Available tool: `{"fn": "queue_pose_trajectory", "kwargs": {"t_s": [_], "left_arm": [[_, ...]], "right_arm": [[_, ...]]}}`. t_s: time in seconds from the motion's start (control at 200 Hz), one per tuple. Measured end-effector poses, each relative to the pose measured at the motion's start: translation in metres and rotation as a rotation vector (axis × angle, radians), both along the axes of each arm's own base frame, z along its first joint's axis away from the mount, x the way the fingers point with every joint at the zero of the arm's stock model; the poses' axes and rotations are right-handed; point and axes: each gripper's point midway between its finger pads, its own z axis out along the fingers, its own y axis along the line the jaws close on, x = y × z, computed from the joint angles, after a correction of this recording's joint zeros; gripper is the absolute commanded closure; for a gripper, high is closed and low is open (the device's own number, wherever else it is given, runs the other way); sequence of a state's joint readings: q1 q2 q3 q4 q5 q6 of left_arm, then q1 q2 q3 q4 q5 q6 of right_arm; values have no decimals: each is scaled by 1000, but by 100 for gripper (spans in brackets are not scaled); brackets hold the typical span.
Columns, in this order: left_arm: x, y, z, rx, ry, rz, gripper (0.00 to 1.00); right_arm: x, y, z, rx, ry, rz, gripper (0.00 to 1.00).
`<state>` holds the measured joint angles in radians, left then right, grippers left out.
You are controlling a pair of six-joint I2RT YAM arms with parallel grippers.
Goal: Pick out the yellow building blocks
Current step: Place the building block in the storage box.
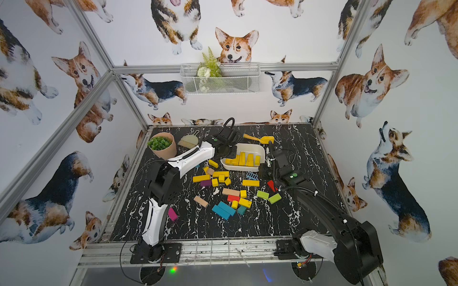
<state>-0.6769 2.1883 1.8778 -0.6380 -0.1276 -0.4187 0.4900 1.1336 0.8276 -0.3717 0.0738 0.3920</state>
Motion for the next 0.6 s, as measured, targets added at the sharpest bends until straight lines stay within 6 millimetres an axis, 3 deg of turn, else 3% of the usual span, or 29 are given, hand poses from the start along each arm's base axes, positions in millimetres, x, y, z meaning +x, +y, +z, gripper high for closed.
{"fn": "queue_pose_trajectory", "kwargs": {"t_s": [0.18,0.295,0.501,0.601], "left_arm": [[0,7,-22,68,34,22,92],[-3,9,-31,93,50,24,74],[-5,6,-32,87,58,19,62],[-5,5,-23,74,47,16,52]], "right_arm": [[-3,-3,-2,-3,1,-9,45],[-6,-5,2,5,-12,-12,45],[-6,-9,3,-4,-21,-25,44],[-6,-9,4,-6,-24,-27,44]]}}
